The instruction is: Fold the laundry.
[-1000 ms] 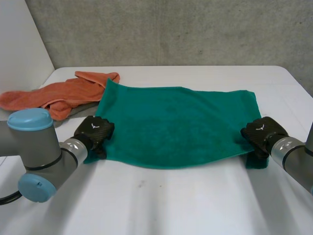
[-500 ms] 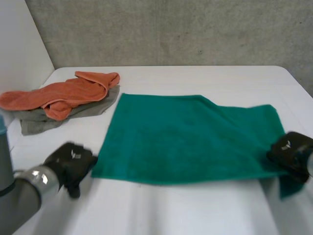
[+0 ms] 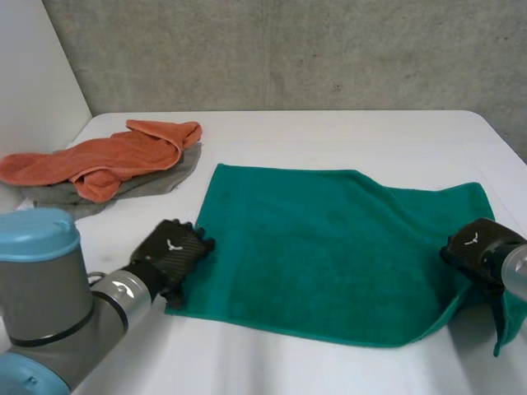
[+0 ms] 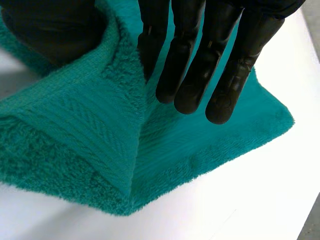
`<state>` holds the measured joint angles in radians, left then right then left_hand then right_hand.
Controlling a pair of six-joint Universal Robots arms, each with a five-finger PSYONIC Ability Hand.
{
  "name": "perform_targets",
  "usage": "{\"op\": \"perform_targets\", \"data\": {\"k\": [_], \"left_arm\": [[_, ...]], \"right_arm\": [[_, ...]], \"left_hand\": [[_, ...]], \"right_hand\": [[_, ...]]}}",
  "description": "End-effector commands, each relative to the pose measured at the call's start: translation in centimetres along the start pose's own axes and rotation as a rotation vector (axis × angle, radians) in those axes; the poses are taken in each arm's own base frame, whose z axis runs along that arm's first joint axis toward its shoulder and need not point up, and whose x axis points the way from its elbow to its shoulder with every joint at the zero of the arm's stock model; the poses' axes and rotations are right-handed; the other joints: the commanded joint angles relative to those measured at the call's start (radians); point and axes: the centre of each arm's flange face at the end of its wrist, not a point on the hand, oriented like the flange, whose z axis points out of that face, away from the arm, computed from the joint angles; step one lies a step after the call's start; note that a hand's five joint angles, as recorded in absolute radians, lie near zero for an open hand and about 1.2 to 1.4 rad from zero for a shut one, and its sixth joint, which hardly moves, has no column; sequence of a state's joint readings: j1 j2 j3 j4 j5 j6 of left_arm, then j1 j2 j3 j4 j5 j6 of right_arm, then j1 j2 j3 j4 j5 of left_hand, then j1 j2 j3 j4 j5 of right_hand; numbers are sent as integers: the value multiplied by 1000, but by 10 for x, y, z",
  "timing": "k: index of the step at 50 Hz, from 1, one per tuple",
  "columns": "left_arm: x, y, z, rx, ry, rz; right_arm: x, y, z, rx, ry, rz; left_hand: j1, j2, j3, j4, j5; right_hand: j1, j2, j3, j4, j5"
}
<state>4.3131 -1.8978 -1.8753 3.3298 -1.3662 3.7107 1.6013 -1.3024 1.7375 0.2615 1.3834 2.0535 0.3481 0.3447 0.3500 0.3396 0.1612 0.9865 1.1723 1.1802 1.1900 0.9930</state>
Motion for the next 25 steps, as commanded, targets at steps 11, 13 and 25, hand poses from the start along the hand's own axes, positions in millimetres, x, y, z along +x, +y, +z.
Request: {"op": "perform_targets", "data": {"k": [11,13,25], "left_arm": [[30,13,7,19,87,15],[30,14,10,25,80,16],[28,16,21,27,75,19]], "right_arm": [[-5,4,6,31,49,43],[-7,5,6,31,49,43],[-13,8,7,27,39,44]], "left_hand": [[112,115,110,120,124],[147,150,145,155,159],[256,259,254,264,268]], "right_hand": [[410,224,216,206,229],[410,224,216,206,229],[410,224,216,206,229]]}}
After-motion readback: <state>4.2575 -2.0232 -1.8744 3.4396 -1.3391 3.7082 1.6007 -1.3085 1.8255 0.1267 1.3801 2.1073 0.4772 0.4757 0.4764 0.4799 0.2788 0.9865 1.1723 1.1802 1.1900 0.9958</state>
